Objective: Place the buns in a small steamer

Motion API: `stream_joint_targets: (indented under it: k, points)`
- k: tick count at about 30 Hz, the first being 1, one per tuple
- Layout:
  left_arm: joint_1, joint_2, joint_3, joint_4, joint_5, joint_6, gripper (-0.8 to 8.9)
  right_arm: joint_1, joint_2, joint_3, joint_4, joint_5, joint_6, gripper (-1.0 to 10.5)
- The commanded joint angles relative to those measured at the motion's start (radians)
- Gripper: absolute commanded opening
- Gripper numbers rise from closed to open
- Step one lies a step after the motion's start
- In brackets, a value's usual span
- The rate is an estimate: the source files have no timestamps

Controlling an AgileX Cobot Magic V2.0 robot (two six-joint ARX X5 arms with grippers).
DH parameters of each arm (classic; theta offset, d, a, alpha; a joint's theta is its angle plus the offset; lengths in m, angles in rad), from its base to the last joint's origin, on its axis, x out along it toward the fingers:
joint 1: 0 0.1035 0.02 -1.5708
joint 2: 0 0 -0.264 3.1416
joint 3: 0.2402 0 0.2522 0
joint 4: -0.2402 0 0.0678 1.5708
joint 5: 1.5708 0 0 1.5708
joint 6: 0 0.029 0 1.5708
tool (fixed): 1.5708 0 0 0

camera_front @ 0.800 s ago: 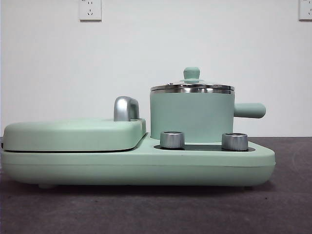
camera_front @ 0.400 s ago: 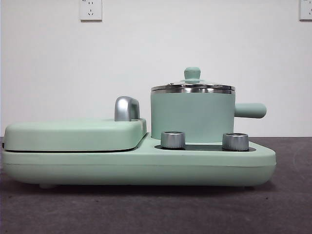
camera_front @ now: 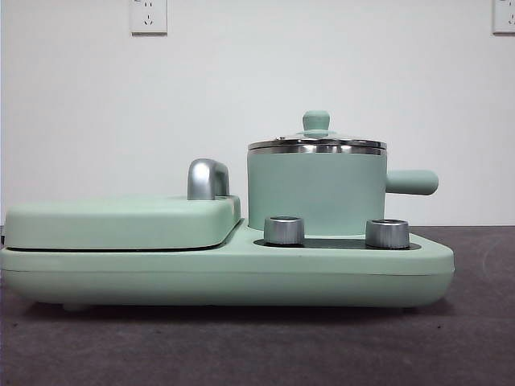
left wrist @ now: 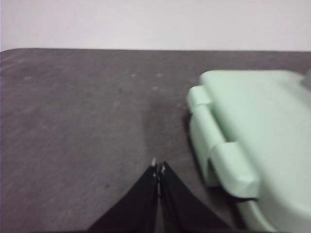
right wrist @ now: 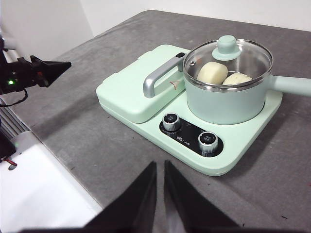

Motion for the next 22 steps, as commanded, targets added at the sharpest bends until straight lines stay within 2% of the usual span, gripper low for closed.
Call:
stream_joint_targets:
  k: [1,4,22]
  points:
    - [0.009,-0.002,-0.026,0.029,-0.050,0.007,0.07,0.007,0.002,0.009,0.010,0.001,-0.006,0.2]
    - [0.027,-0.002,-0.055,0.059,-0.080,-0.023,0.07,0.007,0.002,0.009,0.010,0.000,-0.006,0.2]
    - [0.058,-0.002,-0.091,0.089,-0.080,-0.013,0.07,0.007,0.002,0.009,0.010,0.001,-0.006,0.2]
